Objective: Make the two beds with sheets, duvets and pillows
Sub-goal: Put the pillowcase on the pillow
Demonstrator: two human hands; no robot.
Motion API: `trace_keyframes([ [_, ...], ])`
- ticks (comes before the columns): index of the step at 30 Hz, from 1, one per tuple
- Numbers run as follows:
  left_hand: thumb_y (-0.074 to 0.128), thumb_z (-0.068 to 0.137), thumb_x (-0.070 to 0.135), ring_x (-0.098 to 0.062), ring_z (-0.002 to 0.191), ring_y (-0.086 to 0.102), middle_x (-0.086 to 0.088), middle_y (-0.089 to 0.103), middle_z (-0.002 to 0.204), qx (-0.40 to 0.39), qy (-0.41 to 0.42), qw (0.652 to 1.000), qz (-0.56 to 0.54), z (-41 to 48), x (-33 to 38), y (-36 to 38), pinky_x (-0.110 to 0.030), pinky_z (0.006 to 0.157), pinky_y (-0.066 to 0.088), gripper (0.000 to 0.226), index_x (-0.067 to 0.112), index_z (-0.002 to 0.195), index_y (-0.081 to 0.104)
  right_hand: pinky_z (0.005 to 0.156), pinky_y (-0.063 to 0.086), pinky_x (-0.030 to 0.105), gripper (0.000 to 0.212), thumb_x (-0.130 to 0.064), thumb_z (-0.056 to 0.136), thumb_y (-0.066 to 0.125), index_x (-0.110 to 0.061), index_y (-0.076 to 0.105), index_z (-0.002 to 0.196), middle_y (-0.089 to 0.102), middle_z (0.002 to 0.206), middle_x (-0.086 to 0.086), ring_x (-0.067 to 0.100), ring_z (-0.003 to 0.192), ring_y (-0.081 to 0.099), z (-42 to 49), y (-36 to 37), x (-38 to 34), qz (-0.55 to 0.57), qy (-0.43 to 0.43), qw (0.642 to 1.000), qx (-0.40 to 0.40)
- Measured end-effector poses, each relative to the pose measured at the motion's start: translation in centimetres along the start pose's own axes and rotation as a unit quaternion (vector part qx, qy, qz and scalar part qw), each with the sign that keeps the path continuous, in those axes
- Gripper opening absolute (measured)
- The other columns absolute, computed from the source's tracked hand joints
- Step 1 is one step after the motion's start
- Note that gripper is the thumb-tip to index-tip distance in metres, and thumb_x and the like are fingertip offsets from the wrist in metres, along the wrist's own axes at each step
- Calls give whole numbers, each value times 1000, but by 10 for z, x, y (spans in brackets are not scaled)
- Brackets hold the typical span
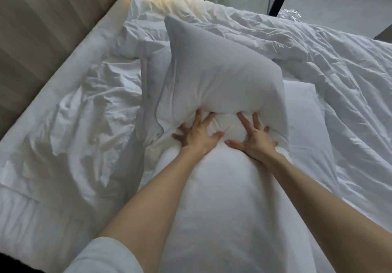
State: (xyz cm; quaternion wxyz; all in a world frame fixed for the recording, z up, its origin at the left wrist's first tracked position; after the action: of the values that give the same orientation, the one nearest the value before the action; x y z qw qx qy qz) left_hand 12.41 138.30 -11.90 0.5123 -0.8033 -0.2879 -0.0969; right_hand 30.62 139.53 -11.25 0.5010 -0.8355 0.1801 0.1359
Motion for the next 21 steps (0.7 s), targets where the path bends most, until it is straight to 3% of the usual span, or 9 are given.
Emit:
trace_keyframes([
  [6,40,88,72,-46,144,4,21,-10,160,17,21,1000,8,-18,-11,0,-72,109,6,71,58,146,2,103,3,79,97,-81,67,58,-67,-5,140,-18,160,-15,40,146,-9,-22,5,-5,-26,-15,999,43],
  [11,38,92,66,-42,146,6,18,-2,162,106,51,993,-28,-70,-24,-5,-59,116,3,66,53,149,7,106,-5,72,91,-79,73,54,-63,-3,143,-17,161,-10,41,146,-10,-69,0,-17,-14,-63,995,78],
  [13,40,96,57,-35,148,10,13,3,163,124,60,990,-43,-92,-29,-8,-52,118,7,63,47,151,12,111,1,67,86,-74,79,54,-58,4,147,-7,163,-5,41,147,-2,-88,-3,-23,-21,-75,993,87],
  [15,43,98,48,-26,148,17,7,11,163,140,70,986,-50,-117,-35,-10,-48,117,12,60,37,153,19,116,17,54,79,-62,84,60,-45,20,150,17,160,3,38,142,17,-109,-10,-31,-8,-91,990,103],
  [18,48,97,41,-23,140,36,-3,35,155,137,83,986,-37,-160,-47,-13,-40,113,26,55,23,148,38,107,37,37,62,-39,85,70,-32,46,142,47,139,6,27,126,43,-148,-22,-41,77,-154,983,69],
  [21,49,93,47,-28,128,49,-6,54,140,113,71,989,-69,-212,-64,-26,-37,106,39,54,20,140,49,99,43,31,51,-29,88,69,-27,54,137,55,133,3,17,116,53,-198,-27,-51,65,-225,971,53],
])
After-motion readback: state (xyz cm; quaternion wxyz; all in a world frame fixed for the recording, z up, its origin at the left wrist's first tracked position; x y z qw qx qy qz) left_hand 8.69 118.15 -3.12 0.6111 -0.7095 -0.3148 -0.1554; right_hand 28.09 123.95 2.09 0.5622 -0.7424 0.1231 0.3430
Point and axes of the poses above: each hand's wrist, its own z-axis towards the middle knuckle, its own y-axis out of the palm, x = y × z, the point moved 2 cm from there along z, towards the middle knuckle
